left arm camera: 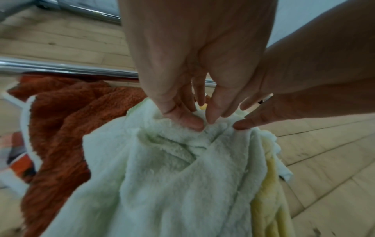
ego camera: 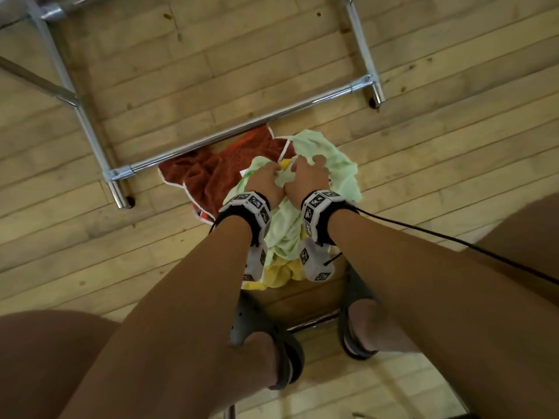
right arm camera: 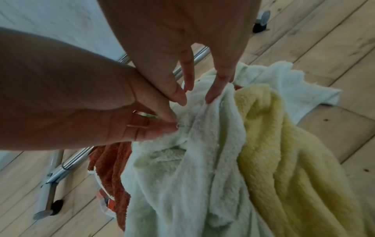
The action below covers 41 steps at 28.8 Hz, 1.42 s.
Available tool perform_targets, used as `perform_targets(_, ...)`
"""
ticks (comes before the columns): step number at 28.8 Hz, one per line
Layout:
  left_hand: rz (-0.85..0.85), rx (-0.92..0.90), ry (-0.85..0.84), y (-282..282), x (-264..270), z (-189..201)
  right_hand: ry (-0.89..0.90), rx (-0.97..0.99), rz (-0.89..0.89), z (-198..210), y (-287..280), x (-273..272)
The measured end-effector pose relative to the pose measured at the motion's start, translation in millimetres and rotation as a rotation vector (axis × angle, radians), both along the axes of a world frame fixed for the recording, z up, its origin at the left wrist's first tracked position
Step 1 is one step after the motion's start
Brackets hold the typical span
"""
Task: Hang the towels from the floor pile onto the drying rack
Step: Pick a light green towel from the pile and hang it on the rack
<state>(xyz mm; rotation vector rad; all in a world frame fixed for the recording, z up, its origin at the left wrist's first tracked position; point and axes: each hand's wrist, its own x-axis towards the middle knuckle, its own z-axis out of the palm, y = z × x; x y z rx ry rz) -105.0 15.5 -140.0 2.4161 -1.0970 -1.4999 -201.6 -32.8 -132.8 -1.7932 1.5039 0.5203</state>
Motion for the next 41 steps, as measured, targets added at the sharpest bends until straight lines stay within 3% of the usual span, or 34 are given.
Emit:
perform_targets(8,-0.002,0.005,-0.002,1.4,-4.3,8.3,-0.1,0.047,-0.061,12.6,-10.3,2.0)
perform_targets(14,0.056,-0.105,0.002,-7.5,14.1,51.5,-0.208,-0.016,-0.054,59.1,-19.7,8.4)
perform_targets(22,0.097,-0.325,-0.024,-6.7,28.6,138.1,-0.426,-0.131,-0.051,145.7,-25.1,10.3)
perform_targets(30,0.211,-0.568,0.007,15.0,31.8,236.8,-0.659,-0.265,0.083,242.6,-11.3,2.8)
perform_targets(36,0.316,-0.758,0.053,35.2,24.4,310.9,-0.96,-0.022,-0.055,311.4,5.9,-6.5)
perform_targets(41,0.32,-0.922,0.103,49.5,20.3,367.8,-1.156,0.079,-0.008,357.8,13.3,-22.4)
